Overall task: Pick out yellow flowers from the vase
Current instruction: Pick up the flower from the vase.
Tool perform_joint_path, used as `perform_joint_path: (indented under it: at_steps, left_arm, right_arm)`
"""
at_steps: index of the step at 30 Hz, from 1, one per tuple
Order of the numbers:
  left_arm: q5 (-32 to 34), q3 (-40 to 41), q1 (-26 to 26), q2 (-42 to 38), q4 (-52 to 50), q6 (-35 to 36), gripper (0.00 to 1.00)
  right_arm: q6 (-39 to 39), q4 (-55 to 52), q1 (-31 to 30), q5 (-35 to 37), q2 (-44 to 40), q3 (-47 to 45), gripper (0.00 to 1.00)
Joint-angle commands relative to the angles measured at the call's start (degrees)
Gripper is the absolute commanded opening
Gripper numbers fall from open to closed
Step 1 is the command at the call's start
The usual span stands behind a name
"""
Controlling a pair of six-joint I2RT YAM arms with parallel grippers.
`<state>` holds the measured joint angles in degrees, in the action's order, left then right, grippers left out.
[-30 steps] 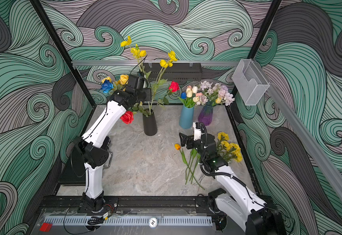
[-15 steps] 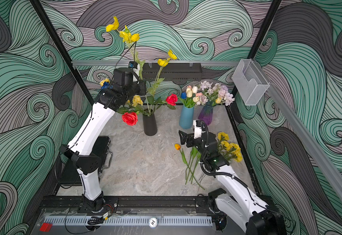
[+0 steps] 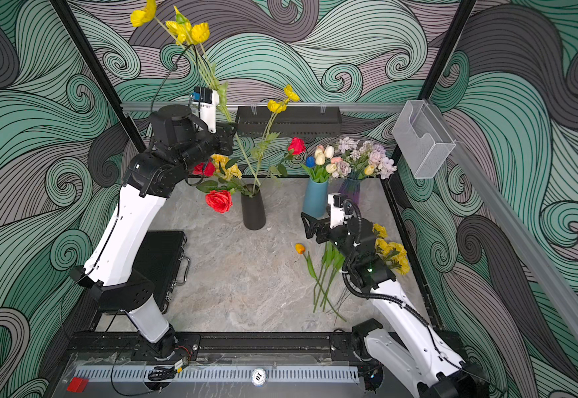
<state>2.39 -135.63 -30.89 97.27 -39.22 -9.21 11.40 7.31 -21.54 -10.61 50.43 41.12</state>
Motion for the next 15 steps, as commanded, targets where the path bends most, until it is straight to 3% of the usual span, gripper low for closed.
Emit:
perform_joint_path:
  at_steps: [1, 8, 15]
  left_arm:
    - [-5.2, -0.5, -0.4, -4.3, 1.0, -0.9, 0.0]
    - [-14.5, 2.5, -0.6, -8.3, -1.7, -5.1, 0.0]
    - [-24.3, 16.3, -3.0, -12.1, 5.3, -7.9, 0.0]
  right_arm:
    - [-1.8, -1.8, -0.8, -2.9, -1.3, 3.0, 0.94]
    - [-4.5, -5.6, -3.0, -6.4, -2.7, 7.9, 0.92]
    - [-6.9, -7.2, -7.2, -9.0, -2.3, 13.2, 0.89]
